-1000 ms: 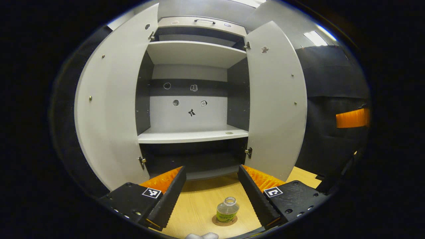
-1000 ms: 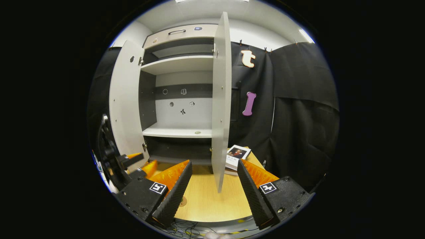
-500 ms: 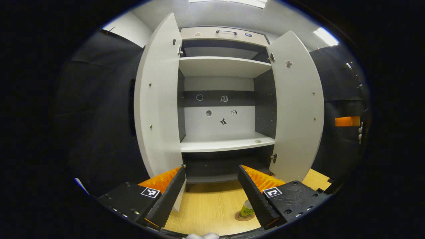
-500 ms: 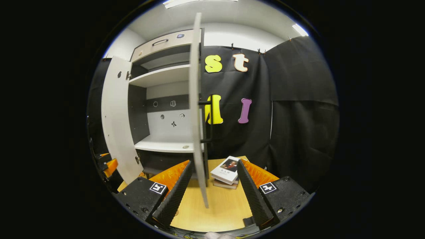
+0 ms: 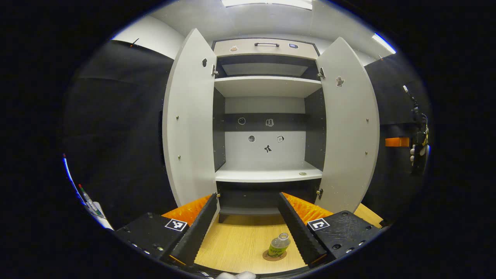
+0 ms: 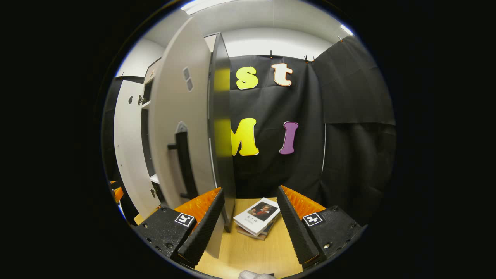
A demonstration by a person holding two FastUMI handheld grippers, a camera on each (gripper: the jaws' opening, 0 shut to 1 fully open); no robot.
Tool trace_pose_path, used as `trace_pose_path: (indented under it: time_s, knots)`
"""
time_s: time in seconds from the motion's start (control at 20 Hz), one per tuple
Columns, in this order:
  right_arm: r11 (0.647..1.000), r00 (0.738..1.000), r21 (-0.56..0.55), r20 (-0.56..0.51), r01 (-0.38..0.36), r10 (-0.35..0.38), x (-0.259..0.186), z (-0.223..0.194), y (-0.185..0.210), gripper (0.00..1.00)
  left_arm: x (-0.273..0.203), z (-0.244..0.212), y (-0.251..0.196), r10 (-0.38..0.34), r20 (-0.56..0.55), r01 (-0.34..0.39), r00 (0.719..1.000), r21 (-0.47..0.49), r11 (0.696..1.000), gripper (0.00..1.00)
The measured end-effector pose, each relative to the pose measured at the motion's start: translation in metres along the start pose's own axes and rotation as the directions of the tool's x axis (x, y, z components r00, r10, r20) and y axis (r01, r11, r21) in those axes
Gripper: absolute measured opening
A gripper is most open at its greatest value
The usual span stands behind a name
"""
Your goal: Grasp the bottle in the cabinet with the left hand and place it on the coaster, then close the right door with the right hand and the left door with the left hand.
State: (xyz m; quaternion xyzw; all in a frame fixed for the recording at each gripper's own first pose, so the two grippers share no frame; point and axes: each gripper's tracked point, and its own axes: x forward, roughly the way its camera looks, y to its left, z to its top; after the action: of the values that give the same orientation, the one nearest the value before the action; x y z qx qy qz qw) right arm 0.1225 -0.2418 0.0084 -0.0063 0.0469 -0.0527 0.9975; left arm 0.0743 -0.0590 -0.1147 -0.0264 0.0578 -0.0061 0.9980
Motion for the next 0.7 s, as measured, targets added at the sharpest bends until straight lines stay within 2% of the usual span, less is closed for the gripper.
trace_pose_path:
  time_s: [0.3, 0.55, 0.7]
  knots:
    - [0.991, 0.991, 0.012, 0.007, -0.131, 0.131, 0.030, 0.014, 0.004, 0.84, -0.011, 0.013, -0.024, 0.061, 0.004, -0.061, 0.998, 0.009, 0.998, 0.96]
    - [0.966, 0.966, -0.005, 0.018, -0.257, 0.257, 0.043, 0.026, 0.041, 0.82, -0.014, 0.013, -0.026, 0.105, -0.005, -0.104, 0.995, 0.004, 0.995, 0.96]
    - [0.952, 0.953, -0.037, 0.023, -0.303, 0.304, 0.042, 0.030, 0.060, 0.82, -0.015, 0.012, -0.023, 0.124, -0.002, -0.124, 0.992, 0.011, 0.992, 0.96]
